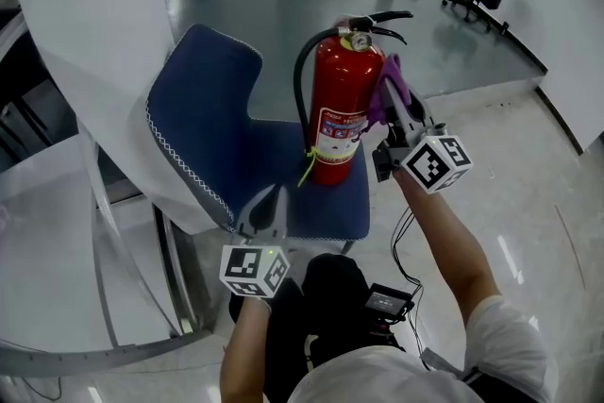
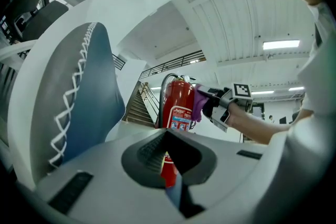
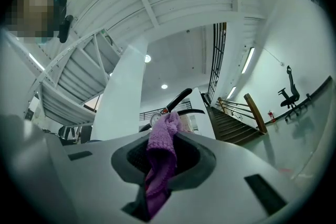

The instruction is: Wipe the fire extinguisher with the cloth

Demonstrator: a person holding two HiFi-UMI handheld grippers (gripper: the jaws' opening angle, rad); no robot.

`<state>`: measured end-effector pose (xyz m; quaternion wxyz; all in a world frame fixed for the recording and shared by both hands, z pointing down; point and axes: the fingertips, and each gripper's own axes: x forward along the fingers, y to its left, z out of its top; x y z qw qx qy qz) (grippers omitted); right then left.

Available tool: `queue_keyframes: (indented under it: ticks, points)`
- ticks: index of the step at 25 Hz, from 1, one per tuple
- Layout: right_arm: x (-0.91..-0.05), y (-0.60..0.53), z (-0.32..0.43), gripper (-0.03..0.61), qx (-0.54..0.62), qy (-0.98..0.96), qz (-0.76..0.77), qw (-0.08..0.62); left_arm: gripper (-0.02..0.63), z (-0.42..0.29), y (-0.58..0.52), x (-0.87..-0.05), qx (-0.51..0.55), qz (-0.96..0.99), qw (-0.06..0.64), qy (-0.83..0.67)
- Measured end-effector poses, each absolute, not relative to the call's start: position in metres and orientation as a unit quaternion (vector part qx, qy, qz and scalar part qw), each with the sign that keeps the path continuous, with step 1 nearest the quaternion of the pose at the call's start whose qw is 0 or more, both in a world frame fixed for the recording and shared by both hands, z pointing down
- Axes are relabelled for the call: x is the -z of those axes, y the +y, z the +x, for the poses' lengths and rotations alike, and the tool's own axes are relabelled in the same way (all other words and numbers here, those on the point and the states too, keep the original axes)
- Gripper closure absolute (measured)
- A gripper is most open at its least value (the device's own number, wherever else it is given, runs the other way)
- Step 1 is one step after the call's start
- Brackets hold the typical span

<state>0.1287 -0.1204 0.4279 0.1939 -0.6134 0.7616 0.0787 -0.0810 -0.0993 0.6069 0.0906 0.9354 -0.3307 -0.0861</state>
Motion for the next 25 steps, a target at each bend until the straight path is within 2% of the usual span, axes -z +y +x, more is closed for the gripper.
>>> queue_keyframes:
  ticks: [11, 25]
  points:
    - [-0.420, -0.117, 0.086, 0.520, -0.123, 0.794, -0.575, 0.157, 0.609, -0.075, -0.097, -0.608, 0.087, 0.938, 0.100, -0.322]
    - [-0.498, -0.125, 0.043, 0.520, -0.131, 0.841, -0.524, 0.042, 0.609, -0.086, -0.089, -0.612, 0.081, 0.937, 0.100, -0.325]
